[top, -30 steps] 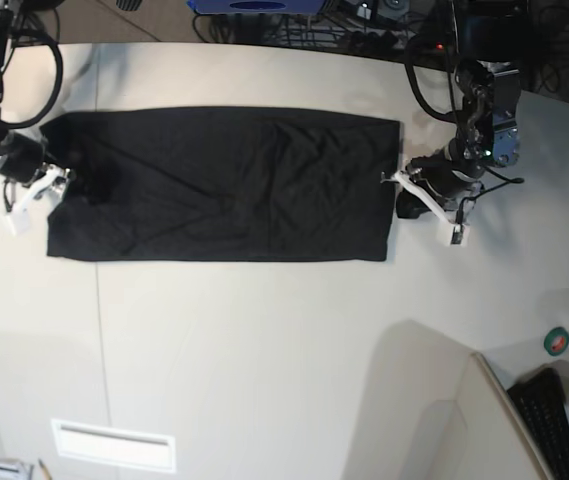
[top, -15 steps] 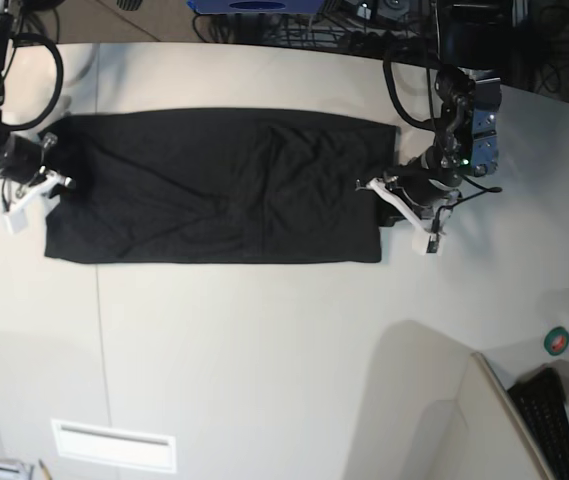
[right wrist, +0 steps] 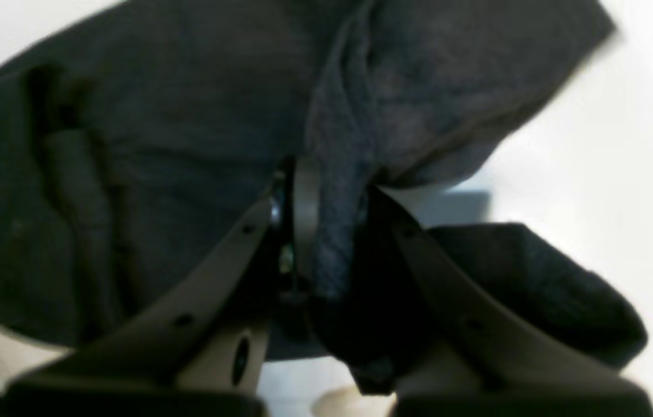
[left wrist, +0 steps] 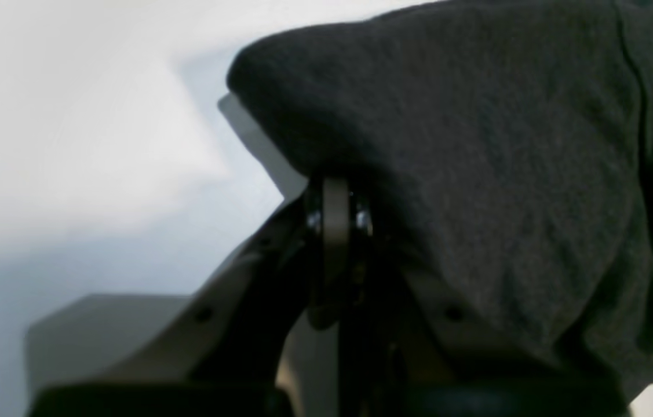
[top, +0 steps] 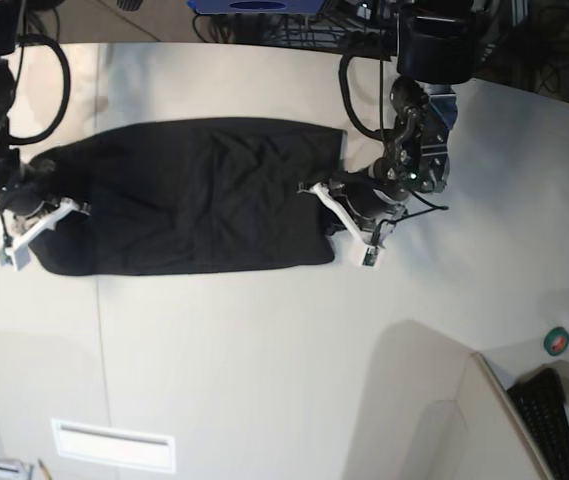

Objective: Layout the t-shirt on the table in an organized manner, then fold the t-shirt properly
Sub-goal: 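Grasp both short ends of the black strip with both grippers, then lift the strip ends and fold them together with both grippers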

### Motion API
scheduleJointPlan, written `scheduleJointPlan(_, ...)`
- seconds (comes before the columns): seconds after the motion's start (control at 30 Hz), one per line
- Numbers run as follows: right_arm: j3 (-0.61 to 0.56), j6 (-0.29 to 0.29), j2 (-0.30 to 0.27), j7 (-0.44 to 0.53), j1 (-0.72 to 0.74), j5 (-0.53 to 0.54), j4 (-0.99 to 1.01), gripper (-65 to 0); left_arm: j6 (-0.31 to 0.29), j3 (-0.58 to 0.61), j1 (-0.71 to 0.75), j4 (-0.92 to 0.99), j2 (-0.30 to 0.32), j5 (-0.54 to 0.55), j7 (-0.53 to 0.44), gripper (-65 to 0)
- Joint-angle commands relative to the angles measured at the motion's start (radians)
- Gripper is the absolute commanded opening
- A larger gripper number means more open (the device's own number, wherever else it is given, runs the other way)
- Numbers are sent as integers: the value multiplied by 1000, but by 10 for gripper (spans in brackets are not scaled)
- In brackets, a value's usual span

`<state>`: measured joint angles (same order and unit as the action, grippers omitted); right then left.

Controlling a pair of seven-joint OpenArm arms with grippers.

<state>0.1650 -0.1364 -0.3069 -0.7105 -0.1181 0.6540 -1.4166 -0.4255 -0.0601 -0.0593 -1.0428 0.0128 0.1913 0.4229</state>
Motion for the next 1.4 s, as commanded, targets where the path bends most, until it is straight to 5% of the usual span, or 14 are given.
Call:
scheduleJointPlan(0.0,-5,4,-15,9,-2,2,-53,-650,4,3,-3,2,-14,-17,34,-650)
scheduleJointPlan(0.27,-196,159,-10,-68,-24,3,-289,-650,4,7,-4,-4,-30,-19,35,-650)
scheduleJointPlan(0.57,-414,288,85,-68,-7,2,-332,-650,4,73,8,-6,6,-17,29,-650)
scheduleJointPlan(0.97,-606,393,191,-68,107,0,-273,-650,4,75,19,-6,45,-17,29,-650)
scheduleJointPlan(1.37,-661,396,279,-65,174,-1,-131,-650,4,73,28,-31,68,-17,27,-650)
